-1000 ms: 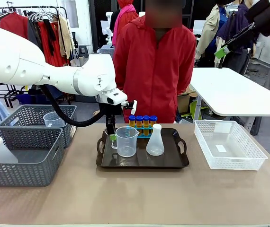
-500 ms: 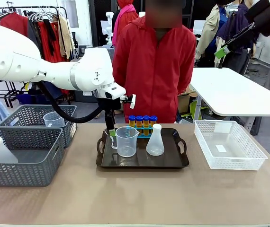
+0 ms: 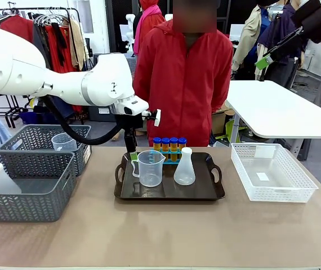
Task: Prepare the laboratory tools.
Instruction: Pick up one Large Measuring Cup and place it on the Handle tray.
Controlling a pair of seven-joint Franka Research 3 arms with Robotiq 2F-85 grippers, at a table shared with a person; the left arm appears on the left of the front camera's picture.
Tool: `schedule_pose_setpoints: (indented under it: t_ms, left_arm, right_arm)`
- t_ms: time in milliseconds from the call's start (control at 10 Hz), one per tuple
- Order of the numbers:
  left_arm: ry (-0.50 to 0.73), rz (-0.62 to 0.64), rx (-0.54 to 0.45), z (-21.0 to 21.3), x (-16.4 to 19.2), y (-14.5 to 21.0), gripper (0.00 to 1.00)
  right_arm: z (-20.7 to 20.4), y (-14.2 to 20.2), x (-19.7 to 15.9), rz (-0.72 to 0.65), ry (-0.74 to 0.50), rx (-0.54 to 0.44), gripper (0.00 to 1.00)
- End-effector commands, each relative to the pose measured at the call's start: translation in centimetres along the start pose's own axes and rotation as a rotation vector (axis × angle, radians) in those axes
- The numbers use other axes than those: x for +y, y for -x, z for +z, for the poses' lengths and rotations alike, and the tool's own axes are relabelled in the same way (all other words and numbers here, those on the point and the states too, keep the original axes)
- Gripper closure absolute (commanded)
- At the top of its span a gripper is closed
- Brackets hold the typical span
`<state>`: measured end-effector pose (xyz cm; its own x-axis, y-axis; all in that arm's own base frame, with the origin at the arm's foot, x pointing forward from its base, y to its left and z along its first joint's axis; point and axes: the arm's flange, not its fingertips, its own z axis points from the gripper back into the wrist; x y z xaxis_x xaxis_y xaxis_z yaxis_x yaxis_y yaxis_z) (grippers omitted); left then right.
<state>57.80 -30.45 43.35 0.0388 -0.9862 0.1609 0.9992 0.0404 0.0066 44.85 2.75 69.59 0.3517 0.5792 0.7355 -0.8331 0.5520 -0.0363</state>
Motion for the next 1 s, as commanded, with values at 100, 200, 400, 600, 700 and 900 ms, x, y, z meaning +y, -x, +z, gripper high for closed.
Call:
schedule_pose_setpoints:
  t_ms: [100,200,400,600,700,900]
  left_arm:
    - [0.003,0.001,0.001,-0.2,0.0,0.0,0.00]
    - [0.003,0.001,0.001,-0.2,0.0,0.0,0.00]
    - [0.003,0.001,0.001,-0.2,0.0,0.0,0.00]
    - [0.003,0.001,0.001,-0.2,0.0,0.0,0.00]
    - [0.003,0.001,0.001,-0.2,0.0,0.0,0.00]
    - [-0.016,0.011,-0.064,1.9,-0.4,0.5,0.00]
  right_arm:
    - [0.1,-0.1,0.0,0.007,-0.012,-0.015,0.00]
    - [0.1,-0.1,0.0,0.007,-0.012,-0.015,0.00]
    - [0.1,-0.1,0.0,0.007,-0.012,-0.015,0.00]
    - [0.1,-0.1,0.0,0.007,-0.012,-0.015,0.00]
    - [0.1,-0.1,0.0,0.007,-0.012,-0.015,0.00]
    - [0.1,-0.1,0.0,0.007,-0.012,-0.015,0.00]
